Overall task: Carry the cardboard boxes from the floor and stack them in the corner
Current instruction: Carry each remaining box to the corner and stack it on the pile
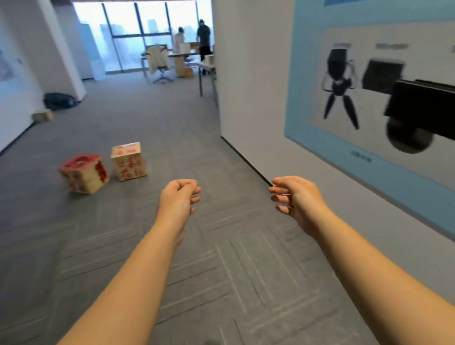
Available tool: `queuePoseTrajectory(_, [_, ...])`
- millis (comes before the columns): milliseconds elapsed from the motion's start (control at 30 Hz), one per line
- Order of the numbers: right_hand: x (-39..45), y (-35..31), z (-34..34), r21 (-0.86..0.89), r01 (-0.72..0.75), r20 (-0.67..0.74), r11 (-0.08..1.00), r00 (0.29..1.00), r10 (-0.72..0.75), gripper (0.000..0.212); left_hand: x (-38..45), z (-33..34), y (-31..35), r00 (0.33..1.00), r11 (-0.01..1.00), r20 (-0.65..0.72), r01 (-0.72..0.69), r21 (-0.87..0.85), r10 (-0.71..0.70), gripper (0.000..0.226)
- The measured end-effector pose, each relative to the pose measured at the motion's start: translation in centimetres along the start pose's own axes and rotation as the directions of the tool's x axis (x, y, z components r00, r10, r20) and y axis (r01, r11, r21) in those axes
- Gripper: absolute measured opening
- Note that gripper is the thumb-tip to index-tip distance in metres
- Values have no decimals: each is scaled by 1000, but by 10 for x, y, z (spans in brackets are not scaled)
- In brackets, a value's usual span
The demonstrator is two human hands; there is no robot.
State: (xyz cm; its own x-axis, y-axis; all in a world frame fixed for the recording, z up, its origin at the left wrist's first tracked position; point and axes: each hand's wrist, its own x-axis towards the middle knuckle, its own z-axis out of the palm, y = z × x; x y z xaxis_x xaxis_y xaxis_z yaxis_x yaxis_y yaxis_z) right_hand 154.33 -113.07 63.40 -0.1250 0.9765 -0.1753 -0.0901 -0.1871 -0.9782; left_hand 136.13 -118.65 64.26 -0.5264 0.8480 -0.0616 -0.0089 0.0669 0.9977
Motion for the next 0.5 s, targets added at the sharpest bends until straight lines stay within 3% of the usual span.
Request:
queuePoseTrajectory(233, [118,6,99,-32,-28,168,999,985,33,18,114,-49,-8,982,999,-186,41,-12,-42,22])
queuePoseTrajectory(500, [296,-19,193,-58,11,297,998,955,7,18,283,-53,1,929,998,-365,38,-58,-57,21])
